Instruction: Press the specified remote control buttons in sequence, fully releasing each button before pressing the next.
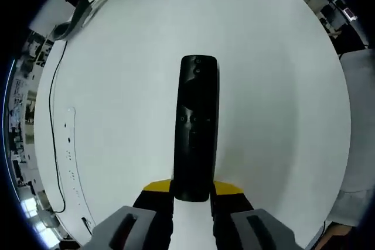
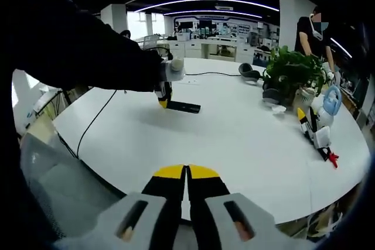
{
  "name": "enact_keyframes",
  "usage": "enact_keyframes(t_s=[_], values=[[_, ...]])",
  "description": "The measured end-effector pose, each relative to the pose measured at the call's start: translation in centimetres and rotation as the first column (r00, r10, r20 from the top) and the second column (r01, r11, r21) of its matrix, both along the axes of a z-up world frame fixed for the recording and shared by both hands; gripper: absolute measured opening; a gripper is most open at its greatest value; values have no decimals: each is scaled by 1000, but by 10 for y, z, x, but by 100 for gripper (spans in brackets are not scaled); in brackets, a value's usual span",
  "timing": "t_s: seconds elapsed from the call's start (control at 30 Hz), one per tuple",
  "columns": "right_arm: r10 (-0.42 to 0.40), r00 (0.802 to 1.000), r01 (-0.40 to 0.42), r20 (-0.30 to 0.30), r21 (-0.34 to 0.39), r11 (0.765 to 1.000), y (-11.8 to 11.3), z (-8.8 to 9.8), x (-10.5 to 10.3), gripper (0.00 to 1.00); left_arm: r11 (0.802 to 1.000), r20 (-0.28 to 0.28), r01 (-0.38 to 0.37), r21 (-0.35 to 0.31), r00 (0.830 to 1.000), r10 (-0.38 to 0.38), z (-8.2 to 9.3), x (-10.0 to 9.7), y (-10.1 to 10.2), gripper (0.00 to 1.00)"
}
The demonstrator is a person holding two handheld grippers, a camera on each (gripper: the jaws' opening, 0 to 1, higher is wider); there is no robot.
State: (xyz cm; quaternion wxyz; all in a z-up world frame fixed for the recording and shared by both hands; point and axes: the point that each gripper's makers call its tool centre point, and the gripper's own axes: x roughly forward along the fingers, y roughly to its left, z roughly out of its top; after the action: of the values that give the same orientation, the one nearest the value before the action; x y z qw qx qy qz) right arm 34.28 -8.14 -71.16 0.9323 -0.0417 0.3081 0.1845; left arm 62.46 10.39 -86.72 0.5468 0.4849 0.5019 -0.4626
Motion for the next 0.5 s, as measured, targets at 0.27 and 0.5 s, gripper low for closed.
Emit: enact_keyframes(t_s=[0.27,0.5], values=[[-8,1000,8,11,6,1000,-2,2,1,0,998,26,-55,-26,998,55,0,-8,1,23],[-11,1000,11,18,8,1000,-2,3,1,0,995,12,-81,-49,997,82,-2,-21,1,23]])
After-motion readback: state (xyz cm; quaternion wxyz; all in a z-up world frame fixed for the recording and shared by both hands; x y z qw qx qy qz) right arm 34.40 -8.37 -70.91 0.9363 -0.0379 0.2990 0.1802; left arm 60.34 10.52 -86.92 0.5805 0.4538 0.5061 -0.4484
